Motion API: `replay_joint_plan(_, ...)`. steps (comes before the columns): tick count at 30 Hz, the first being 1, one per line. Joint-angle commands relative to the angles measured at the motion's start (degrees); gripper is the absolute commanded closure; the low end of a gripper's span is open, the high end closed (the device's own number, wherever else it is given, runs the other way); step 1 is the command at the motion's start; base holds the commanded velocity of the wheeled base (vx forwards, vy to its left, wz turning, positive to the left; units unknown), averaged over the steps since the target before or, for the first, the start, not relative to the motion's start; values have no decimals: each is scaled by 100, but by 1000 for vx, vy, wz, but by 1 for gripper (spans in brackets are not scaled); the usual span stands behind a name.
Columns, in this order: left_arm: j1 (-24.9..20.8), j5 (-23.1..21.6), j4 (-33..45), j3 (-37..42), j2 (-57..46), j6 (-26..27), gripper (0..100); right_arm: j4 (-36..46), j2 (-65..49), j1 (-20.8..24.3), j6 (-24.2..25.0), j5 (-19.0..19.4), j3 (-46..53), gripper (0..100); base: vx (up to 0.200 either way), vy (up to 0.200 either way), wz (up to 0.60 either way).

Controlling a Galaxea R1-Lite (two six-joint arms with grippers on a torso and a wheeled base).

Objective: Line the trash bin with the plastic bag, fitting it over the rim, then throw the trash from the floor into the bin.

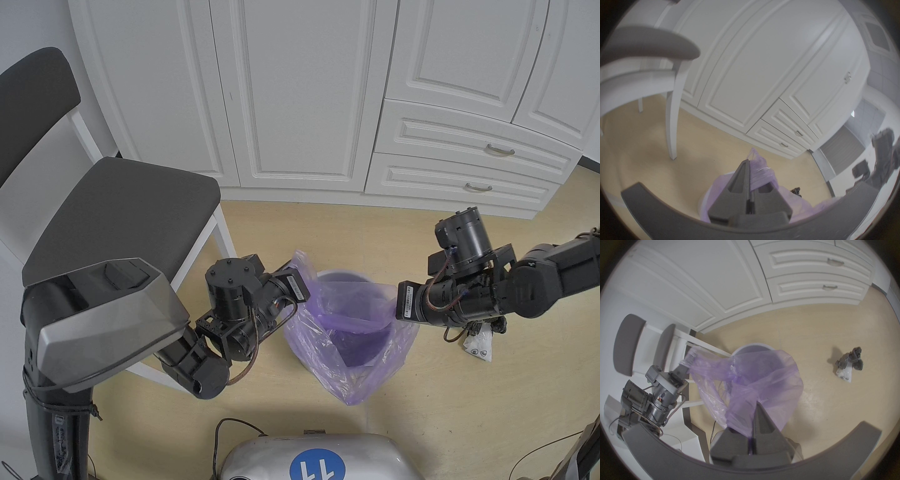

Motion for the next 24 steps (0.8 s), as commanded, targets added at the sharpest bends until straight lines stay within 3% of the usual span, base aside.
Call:
replay_joint_plan(1,509,-229,218,-572,573,-491,100,-30,920,-339,311,166,-472,100,0,0,0)
replay_joint_plan(6,623,-229,183,-651,556,-544,100,-47,894,-426,390,482,-507,100,0,0,0)
replay_joint_plan(17,588,-141,-204,-659,406,-790,100,-293,604,-172,671,473,-419,100,0,0,0)
replay_joint_plan(24,324,237,-213,-1327,784,-825,100,-267,50,-224,654,465,-305,100,0,0,0)
